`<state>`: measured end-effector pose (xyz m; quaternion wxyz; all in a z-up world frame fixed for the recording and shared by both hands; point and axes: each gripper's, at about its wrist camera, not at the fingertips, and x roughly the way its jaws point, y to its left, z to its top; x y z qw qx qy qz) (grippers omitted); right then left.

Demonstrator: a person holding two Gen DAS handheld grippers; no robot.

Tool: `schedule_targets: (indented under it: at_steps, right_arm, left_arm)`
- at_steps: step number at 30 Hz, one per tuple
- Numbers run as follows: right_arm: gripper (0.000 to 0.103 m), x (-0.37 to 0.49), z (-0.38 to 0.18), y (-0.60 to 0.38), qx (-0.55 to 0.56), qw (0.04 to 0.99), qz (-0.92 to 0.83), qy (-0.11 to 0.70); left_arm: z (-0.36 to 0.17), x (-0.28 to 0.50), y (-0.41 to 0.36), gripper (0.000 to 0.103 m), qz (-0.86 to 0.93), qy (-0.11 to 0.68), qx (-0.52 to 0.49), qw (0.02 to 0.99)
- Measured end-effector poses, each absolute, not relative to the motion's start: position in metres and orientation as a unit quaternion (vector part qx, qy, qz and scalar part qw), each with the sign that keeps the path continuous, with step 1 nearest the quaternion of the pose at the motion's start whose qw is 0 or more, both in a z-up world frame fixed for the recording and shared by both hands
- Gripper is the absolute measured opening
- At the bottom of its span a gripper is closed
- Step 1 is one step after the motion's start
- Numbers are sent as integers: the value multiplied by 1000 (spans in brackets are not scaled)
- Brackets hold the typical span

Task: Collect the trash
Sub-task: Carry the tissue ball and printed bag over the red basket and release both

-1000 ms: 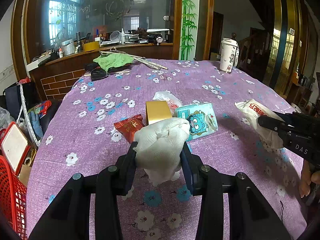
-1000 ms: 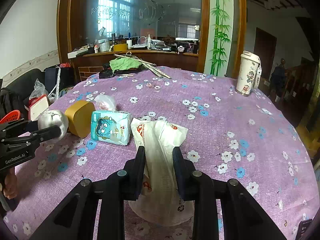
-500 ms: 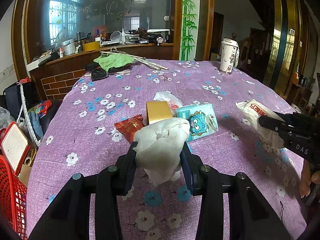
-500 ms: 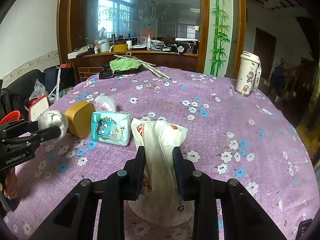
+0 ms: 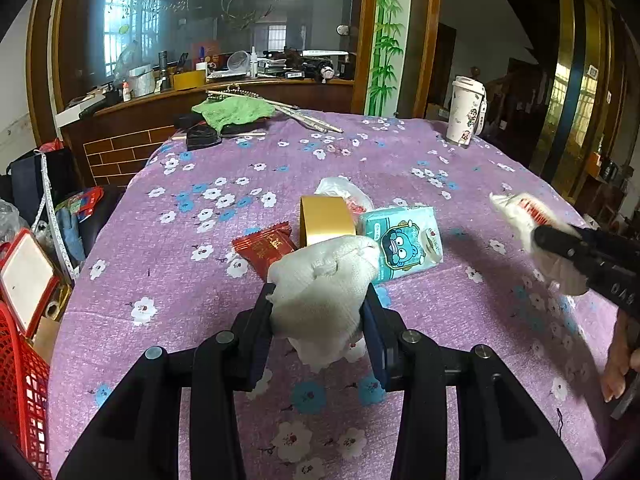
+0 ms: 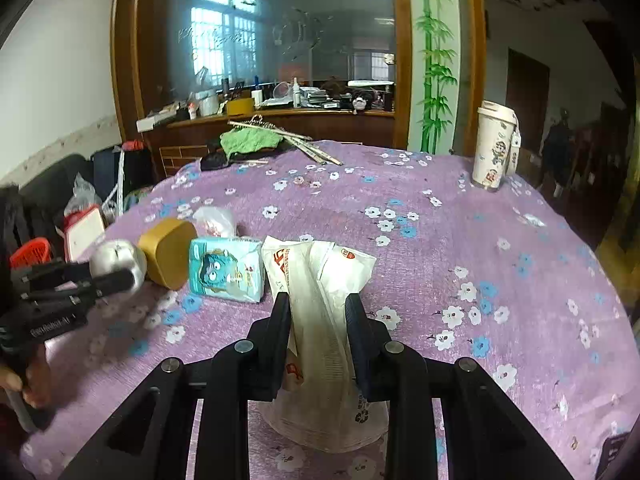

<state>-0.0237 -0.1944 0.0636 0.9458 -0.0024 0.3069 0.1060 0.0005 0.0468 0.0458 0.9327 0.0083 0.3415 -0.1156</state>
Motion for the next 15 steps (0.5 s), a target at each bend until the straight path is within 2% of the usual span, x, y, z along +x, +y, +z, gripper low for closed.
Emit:
schedule_targets:
  at_steps: [15]
  right_arm:
    - [30,-95,91,-164,2,947,140,288]
  left_arm:
    - [75,-60,49,40,-102,333,10,937]
